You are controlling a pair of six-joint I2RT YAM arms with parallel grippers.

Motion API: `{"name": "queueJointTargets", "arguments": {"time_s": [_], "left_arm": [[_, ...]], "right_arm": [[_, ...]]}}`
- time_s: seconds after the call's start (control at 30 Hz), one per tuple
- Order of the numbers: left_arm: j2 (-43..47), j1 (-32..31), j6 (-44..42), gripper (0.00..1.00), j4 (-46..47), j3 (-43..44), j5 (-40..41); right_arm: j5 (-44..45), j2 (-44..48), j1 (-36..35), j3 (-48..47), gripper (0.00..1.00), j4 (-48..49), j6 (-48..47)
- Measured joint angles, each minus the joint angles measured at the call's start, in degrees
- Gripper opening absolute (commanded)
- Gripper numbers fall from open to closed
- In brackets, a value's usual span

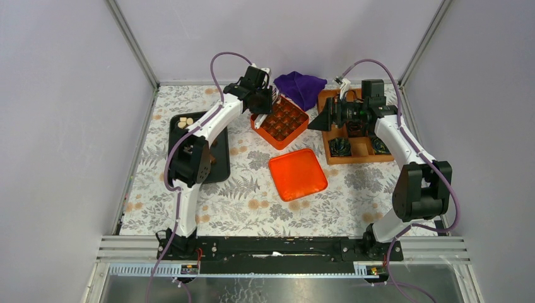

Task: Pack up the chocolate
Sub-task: Place the fake chocolate in the packing box, then pick up the fake chocolate from the plate.

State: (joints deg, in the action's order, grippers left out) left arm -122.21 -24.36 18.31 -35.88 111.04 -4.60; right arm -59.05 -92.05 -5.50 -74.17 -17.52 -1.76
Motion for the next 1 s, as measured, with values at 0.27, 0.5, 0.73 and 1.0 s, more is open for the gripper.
{"name": "queueJointTargets", "arguments": {"time_s": [0.27,0.5,0.73,1.0], "left_arm": [[-0.11,0.0,-0.24,0.41,-0.98,0.87,0.13],[0.55,0.0,-0.26,0.37,-1.44,1.11,0.11],[15.08,1.14,-0.15,0.37,-1.16,-10.08,-0.5],[36.83,7.15,0.11,0.36,-1.97,-29.83,0.96]], "right_arm": [[-0.04,0.0,0.0,0.17,1.0,0.0,0.02],[-0.13,0.0,0.0,0.17,1.0,-0.22,-0.39],[-0.42,0.0,0.0,0.17,1.0,-1.38,-2.12],[1.11,0.0,0.0,0.15,1.0,-4.7,-6.38]]}}
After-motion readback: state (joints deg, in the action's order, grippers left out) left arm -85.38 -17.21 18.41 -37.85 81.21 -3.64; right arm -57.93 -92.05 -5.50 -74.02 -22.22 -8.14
